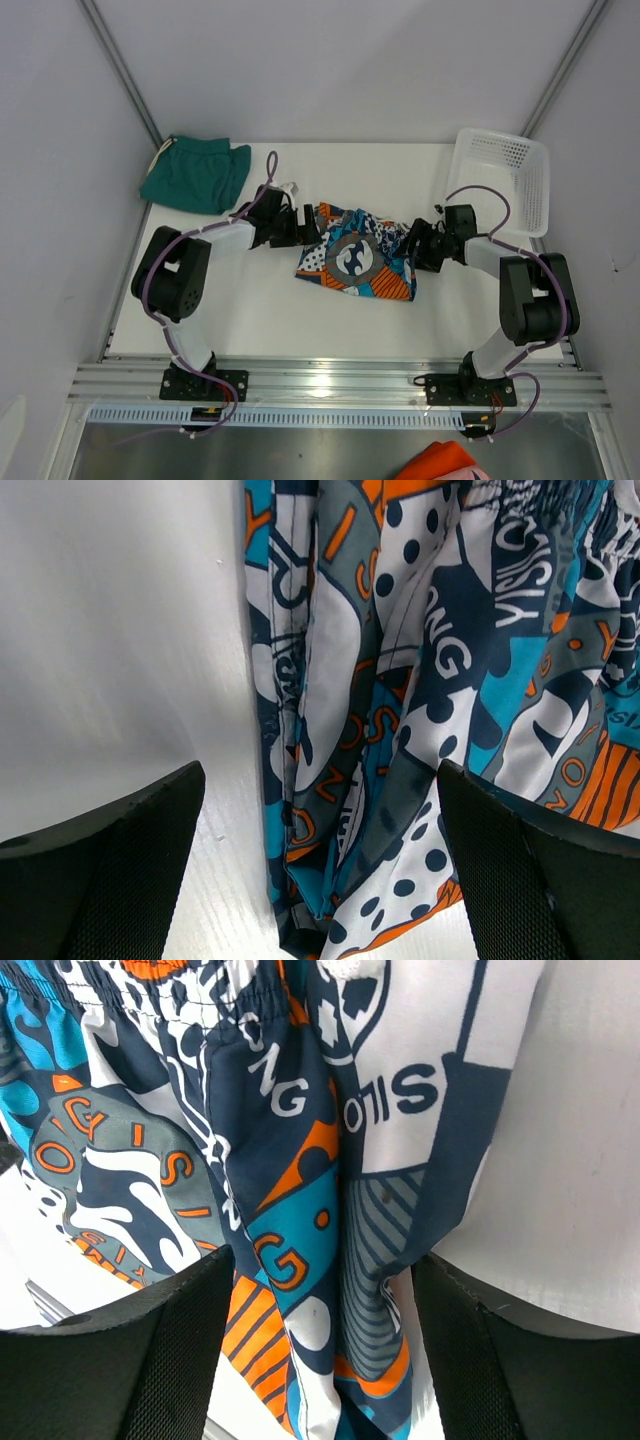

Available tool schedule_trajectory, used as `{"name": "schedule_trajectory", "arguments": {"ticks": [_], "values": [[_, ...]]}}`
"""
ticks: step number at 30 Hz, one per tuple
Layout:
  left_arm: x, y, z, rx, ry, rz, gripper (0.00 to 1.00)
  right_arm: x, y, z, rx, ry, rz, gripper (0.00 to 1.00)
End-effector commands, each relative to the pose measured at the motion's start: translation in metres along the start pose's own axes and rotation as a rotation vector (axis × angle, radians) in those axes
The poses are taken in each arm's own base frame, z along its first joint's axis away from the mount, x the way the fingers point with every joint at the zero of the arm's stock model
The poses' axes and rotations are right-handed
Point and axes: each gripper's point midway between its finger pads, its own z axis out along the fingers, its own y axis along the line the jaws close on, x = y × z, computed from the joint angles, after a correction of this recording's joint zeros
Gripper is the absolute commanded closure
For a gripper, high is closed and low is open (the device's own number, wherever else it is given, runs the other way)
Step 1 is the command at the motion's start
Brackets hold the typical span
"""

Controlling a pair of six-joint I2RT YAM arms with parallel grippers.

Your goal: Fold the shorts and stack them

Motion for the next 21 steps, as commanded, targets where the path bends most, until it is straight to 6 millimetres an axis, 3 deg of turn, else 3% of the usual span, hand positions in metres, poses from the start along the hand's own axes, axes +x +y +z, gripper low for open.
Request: {"name": "schedule_trajectory", "arguments": {"ticks": [1, 9, 21], "values": [[-0.002, -0.012, 0.003, 0.055, -0.031, 0.025, 0.01, 0.014, -0.009, 0.007, 0.024, 0.032, 0.012, 0.27], [-0.001, -0.028, 0.003, 0.160, -0.069, 0.023, 0.01, 0.016, -0.006, 0.007, 0.017, 0.035, 0.001, 0.29], [-0.006, 0.004, 0.030, -0.085, -0.011, -0.008, 0.03, 0.015, -0.003, 0.006, 0.013, 0.023, -0.006, 0.35]]}}
